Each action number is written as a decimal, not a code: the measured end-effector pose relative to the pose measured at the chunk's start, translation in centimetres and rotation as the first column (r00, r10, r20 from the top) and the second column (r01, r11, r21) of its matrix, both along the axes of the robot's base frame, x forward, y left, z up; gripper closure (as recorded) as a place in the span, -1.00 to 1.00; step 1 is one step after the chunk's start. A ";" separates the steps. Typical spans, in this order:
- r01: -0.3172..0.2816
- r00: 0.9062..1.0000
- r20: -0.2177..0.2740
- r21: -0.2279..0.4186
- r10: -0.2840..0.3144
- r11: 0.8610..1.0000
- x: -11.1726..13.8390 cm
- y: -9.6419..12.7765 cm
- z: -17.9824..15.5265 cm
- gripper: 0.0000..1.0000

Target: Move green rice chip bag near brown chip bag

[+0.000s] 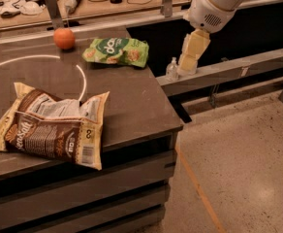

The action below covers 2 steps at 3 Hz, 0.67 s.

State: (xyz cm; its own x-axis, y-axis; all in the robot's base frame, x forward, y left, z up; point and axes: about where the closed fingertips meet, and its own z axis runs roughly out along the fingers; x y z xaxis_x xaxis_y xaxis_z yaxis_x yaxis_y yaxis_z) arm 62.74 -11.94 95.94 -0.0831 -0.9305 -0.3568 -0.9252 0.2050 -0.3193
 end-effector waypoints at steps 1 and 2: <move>-0.041 0.999 0.030 0.024 0.041 0.999 4.1 3.7 -1.1 -1.00; -0.078 0.997 0.028 0.085 0.076 0.993 7.2 7.5 -2.8 -1.00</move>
Offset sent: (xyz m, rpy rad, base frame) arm 0.1034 0.1169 -0.0372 0.1619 -0.0260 0.1191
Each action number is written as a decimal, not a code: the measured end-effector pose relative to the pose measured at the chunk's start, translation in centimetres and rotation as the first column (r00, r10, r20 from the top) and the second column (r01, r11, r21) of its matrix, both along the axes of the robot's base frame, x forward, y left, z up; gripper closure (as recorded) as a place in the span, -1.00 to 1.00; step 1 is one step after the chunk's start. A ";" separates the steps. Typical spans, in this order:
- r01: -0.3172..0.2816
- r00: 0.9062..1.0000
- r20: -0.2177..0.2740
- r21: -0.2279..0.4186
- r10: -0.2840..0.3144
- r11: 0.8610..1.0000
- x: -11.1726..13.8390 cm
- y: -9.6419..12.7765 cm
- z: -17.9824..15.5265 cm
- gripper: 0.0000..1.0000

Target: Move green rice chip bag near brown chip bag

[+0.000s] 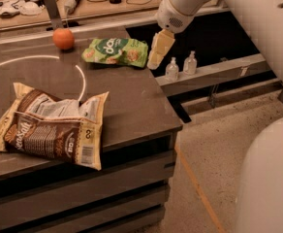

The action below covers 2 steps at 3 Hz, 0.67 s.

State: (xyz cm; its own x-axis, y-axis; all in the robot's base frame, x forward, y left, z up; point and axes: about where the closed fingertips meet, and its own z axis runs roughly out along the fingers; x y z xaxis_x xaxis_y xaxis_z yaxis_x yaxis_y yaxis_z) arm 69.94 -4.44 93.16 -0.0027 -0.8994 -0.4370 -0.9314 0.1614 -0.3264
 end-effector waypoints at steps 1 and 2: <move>-0.002 1.000 -0.010 0.001 0.002 1.000 0.4 0.6 -0.5 -1.00; 0.014 1.000 -0.017 0.028 -0.014 1.000 1.9 1.8 -2.5 -1.00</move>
Offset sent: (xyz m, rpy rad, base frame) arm 0.0415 0.0312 -0.0431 0.0733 0.0035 -0.0456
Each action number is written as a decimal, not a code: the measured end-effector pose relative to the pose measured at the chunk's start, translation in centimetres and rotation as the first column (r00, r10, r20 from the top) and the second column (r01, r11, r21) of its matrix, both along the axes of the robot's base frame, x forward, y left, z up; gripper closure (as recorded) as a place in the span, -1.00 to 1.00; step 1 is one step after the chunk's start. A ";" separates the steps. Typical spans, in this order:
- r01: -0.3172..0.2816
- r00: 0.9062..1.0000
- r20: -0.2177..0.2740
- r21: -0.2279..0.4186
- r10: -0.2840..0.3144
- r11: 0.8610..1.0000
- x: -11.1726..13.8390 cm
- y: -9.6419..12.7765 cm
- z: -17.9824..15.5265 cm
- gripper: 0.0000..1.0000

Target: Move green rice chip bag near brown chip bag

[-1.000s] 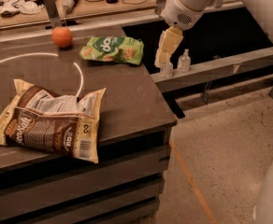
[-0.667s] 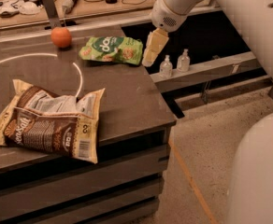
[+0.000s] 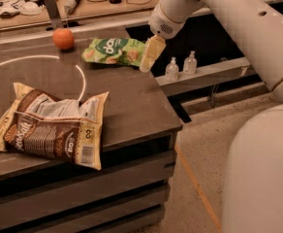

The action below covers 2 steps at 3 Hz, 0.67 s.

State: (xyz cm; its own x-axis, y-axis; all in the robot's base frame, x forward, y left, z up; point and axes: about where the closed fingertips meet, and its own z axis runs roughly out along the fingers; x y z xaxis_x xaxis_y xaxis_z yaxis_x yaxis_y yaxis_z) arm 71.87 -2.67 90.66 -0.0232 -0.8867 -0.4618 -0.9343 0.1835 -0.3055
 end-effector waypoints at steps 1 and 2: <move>0.045 0.999 0.017 0.030 -0.046 0.999 2.3 0.4 -1.9 -1.00; 0.092 0.994 0.053 0.087 -0.097 0.992 4.7 0.7 -2.6 -1.00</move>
Offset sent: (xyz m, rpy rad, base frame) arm 0.0755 0.0063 -0.0260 0.1560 -0.1204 -0.1598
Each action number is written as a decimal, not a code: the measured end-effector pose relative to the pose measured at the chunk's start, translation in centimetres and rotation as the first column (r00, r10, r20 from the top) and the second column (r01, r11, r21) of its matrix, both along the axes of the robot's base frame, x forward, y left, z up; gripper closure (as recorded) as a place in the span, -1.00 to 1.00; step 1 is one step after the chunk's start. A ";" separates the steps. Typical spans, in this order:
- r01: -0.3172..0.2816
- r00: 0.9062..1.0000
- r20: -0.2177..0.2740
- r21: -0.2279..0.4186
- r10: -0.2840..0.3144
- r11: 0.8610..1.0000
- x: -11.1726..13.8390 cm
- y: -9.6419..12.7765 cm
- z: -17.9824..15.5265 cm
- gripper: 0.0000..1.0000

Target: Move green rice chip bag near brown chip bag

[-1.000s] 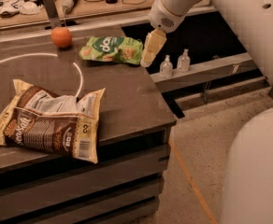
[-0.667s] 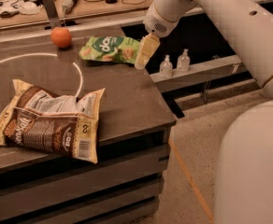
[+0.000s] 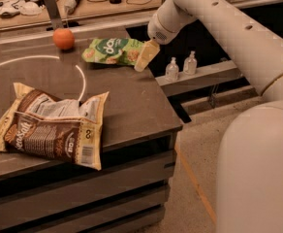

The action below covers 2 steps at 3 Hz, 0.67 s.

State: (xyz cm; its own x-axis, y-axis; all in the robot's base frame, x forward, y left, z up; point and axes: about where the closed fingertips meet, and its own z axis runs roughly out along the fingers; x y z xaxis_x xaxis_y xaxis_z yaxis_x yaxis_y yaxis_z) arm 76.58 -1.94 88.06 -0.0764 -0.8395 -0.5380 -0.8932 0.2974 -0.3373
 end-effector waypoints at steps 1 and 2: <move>0.008 1.000 0.015 0.042 -0.009 0.999 1.8 1.3 -0.5 -1.00; 0.016 1.000 0.010 0.033 -0.016 0.999 3.1 2.1 -2.0 -0.72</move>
Offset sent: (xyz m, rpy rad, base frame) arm 0.0494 0.0253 -0.0350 0.0061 -0.0129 -0.0355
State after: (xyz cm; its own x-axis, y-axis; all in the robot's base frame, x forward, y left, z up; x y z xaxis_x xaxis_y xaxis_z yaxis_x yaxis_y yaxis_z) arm 79.68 0.19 86.04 -0.0839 -0.8200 -0.5662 -0.8846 0.3229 -0.3365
